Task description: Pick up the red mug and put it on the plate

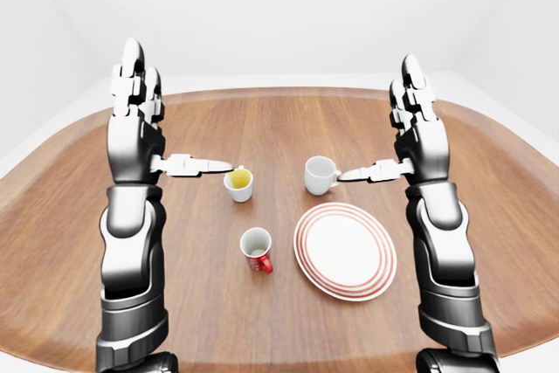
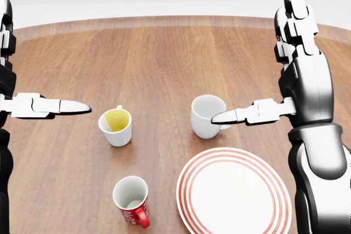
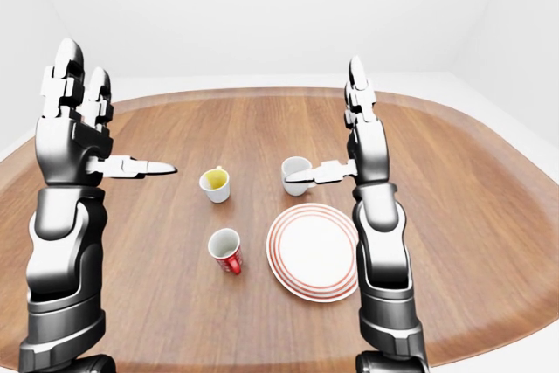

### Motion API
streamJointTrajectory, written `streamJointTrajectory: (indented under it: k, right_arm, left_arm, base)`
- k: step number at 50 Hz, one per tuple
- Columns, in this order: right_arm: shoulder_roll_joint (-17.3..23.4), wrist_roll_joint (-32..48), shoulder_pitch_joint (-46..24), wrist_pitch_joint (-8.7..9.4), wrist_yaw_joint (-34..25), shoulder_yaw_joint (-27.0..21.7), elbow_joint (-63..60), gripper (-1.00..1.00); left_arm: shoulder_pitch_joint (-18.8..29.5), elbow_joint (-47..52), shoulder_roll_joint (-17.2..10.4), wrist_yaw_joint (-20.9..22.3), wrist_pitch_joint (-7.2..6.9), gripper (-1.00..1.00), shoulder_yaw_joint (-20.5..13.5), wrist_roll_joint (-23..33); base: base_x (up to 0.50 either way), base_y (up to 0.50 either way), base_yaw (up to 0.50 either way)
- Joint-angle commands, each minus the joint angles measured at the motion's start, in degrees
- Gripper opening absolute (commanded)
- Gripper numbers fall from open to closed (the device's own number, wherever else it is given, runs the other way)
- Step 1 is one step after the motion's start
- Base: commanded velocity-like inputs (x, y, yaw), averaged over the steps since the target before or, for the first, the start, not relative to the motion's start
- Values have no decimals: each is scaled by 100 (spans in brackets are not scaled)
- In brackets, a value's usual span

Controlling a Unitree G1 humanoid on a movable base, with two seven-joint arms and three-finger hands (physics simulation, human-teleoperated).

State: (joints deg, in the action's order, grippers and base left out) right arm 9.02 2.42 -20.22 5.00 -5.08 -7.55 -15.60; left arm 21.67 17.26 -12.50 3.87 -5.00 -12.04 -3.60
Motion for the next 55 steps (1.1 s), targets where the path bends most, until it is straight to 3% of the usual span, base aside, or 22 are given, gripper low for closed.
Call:
streamJointTrajectory:
  k: [1, 24, 55]
  right_arm:
    - [-9, 359, -111, 0, -152, 174, 100, 100]
    - [-120, 1637, -453, 0, -933, 569, 500, 100]
    - [-653, 3202, -687, 0, -1515, 1153, 1196, 100]
  left_arm:
    - [-50, 59, -45, 17, 0, 100, -73, -40]
    - [-55, 59, -84, 12, 0, 100, -109, -62]
    - [-68, 45, -78, 31, 0, 100, -100, -36]
  base:
    - [0, 0, 0]
    - [0, 0, 0]
    - [0, 0, 0]
